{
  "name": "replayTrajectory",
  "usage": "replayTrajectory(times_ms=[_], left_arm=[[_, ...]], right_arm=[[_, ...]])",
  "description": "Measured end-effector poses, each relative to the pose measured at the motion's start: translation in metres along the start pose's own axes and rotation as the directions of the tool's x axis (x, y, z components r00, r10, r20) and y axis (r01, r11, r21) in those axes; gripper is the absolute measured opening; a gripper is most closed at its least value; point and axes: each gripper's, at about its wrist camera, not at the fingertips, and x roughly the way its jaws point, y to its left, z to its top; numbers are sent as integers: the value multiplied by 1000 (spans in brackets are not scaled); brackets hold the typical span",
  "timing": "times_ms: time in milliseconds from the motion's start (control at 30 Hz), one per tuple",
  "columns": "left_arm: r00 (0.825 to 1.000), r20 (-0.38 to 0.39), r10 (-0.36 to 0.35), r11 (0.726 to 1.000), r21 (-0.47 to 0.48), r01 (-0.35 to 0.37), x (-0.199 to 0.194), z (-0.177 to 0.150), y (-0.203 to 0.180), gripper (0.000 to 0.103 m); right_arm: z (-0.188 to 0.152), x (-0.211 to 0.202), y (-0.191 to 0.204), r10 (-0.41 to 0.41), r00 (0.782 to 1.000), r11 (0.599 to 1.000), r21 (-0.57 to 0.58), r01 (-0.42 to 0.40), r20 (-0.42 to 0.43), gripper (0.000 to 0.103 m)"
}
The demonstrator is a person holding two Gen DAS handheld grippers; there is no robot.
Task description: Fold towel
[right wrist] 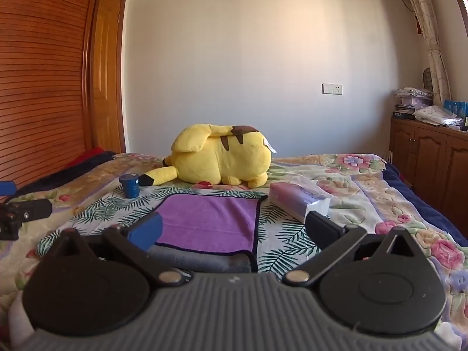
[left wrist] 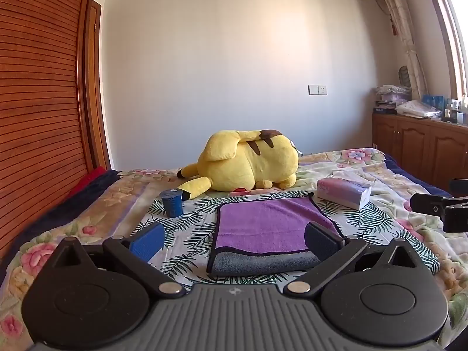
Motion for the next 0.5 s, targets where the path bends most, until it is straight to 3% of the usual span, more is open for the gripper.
replayTrajectory(times_ms=[500], left_arm=[[1000, 4, 4, 1000, 11, -4, 4, -1, -4, 87]], right_arm=[[-4, -2, -9, -13, 1000, 1000, 4, 13, 7, 103]])
